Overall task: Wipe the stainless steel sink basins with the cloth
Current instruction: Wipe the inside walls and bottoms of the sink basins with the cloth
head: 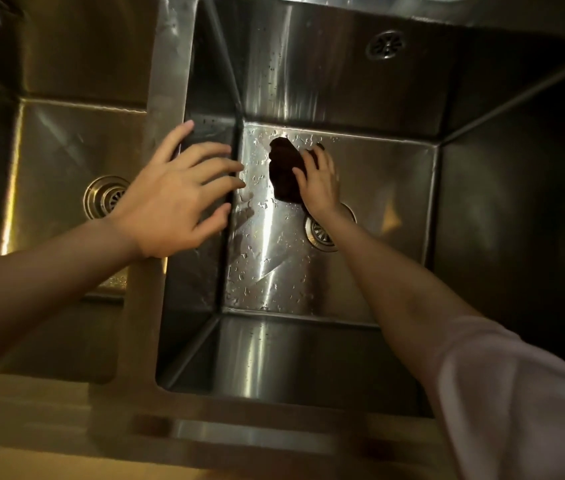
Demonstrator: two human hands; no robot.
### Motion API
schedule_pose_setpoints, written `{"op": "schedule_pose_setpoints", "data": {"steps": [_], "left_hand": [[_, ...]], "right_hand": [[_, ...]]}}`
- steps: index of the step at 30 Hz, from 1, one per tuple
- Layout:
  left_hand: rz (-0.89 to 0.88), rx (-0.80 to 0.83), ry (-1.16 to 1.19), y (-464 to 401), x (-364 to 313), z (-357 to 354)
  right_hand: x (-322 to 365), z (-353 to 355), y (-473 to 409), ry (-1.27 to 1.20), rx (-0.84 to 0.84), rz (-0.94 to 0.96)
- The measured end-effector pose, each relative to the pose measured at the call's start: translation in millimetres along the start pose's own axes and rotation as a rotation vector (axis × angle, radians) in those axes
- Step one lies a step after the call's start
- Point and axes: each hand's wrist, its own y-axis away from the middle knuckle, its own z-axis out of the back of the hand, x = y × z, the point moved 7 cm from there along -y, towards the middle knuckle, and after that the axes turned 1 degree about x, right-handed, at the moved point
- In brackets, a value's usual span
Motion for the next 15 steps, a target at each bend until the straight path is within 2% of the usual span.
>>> {"op": "schedule_pose_setpoints", "data": {"steps": [3,5,9,15], "left_hand": [[0.005,0.023,-0.013,0.3,2.0,-0.3],[0.005,0.045,-0.024,-0.2,2.0,-1.4],[0.005,0.063,-0.023,-1.0,2.2,-2.1],[0.008,0.072,-0.028,-0.8,2.2,-3.5]], "right_hand": [[-2.2,5.7,12.2,0.024,-0.088,-0.012],[3.0,4.2,25.4,0.071,-0.105,0.063],[3.9,-19.5,37.0,0.229,0.073,0.137],[-1.7,-31.8,1.8,0.239,0.146,0.042]]}}
